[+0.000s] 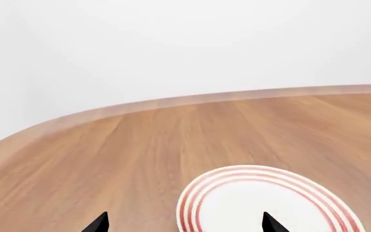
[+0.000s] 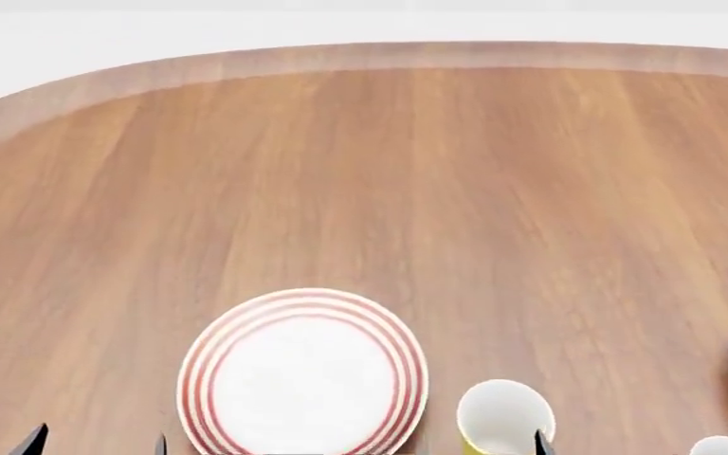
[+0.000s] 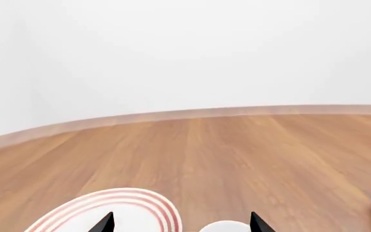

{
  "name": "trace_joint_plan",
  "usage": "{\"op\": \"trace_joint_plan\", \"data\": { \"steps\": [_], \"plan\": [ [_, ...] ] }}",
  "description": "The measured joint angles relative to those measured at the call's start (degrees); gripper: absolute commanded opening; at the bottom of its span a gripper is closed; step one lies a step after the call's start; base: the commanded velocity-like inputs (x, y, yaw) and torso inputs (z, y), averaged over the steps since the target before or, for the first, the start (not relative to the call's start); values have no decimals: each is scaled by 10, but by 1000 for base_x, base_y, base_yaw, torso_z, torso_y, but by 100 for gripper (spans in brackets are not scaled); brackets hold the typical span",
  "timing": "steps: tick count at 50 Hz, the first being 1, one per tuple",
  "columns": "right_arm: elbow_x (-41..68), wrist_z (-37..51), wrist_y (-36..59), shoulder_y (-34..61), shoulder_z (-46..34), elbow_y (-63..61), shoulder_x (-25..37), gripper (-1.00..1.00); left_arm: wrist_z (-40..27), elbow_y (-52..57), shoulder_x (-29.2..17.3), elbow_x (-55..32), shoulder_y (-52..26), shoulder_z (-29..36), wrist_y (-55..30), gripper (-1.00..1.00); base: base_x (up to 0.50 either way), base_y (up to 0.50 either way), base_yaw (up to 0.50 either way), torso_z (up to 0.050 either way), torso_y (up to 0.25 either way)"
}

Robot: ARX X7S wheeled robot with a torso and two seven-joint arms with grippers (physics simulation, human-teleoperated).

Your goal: Put the red mug on the left plate.

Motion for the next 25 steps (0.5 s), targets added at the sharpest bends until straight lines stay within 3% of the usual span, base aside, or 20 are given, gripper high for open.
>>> {"op": "trace_joint_plan", "data": {
  "steps": [3, 10, 25],
  "plan": [
    [1, 1, 0, 0, -2, 1, 2, 100, -1, -1, -1, -1, -1, 2, 0, 100, 438, 74, 0, 0, 0],
    [28, 4, 19, 4, 1, -6, 2, 100, -4, -3, -4, -4, -2, 5, 1, 100, 0, 0, 0, 0, 0],
    [73, 171, 148, 25, 48, -64, -43, 100, -11, -6, -9, -9, -2, 12, 3, 100, 0, 0, 0, 0, 0]
  ]
}}
